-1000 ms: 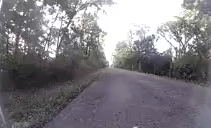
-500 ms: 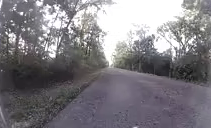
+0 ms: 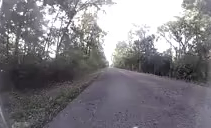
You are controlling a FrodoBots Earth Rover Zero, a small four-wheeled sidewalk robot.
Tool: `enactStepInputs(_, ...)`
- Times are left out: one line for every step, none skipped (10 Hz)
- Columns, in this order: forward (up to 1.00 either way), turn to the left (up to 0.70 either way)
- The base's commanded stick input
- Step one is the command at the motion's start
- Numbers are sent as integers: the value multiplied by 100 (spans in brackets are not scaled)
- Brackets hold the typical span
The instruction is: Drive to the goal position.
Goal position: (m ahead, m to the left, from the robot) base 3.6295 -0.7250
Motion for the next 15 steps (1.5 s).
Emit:
enactStepInputs(5, 0)
enactStepInputs(5, 0)
enactStepInputs(5, 0)
enactStepInputs(5, 0)
enactStepInputs(5, 0)
enactStepInputs(5, 0)
enactStepInputs(5, 0)
enactStepInputs(5, 0)
enactStepInputs(5, 0)
enactStepInputs(5, 0)
enactStepInputs(5, 0)
enactStepInputs(5, 0)
enactStepInputs(5, 0)
enactStepInputs(5, 0)
enactStepInputs(5, 0)
